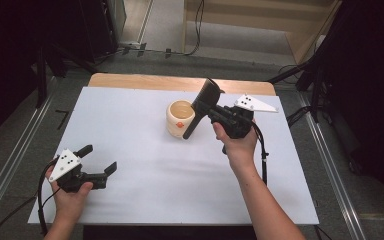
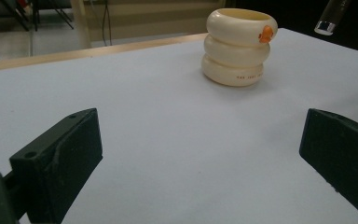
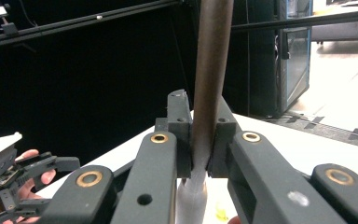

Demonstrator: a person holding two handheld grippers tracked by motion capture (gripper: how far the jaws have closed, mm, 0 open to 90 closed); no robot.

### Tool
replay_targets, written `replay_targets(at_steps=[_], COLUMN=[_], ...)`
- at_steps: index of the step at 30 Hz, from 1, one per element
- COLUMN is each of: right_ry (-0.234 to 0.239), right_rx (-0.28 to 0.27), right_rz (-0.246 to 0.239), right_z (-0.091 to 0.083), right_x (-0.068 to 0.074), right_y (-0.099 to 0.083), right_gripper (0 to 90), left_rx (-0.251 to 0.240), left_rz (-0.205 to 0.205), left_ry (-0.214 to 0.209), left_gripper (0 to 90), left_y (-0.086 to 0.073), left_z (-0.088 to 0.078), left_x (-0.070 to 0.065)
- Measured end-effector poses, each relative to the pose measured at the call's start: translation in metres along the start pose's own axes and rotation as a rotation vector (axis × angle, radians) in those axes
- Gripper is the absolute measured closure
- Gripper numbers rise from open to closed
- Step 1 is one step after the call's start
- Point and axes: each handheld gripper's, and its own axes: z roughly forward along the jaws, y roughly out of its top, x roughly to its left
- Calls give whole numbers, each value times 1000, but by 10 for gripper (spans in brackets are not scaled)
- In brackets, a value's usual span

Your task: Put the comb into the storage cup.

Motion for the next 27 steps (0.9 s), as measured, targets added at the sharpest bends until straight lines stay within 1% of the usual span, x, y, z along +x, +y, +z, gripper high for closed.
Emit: replay_targets(at_steps=[8, 12, 17, 27], right_ry=[-14, -22, -34, -60], right_rx=[-12, -16, -16, -31], right_rz=[-15, -18, -21, -43], right_z=[3, 6, 9, 15], right_x=[-3, -5, -7, -14], right_y=[8, 11, 14, 22], right_gripper=[817, 817, 817, 817], left_rx=[2, 4, 7, 15], left_rz=[-10, -4, -6, -8], left_ry=[21, 28, 38, 47], left_gripper=[0, 0, 0, 0], left_y=[-3, -5, -7, -11], left_z=[-9, -13, -16, -20], left_x=[9, 13, 16, 21])
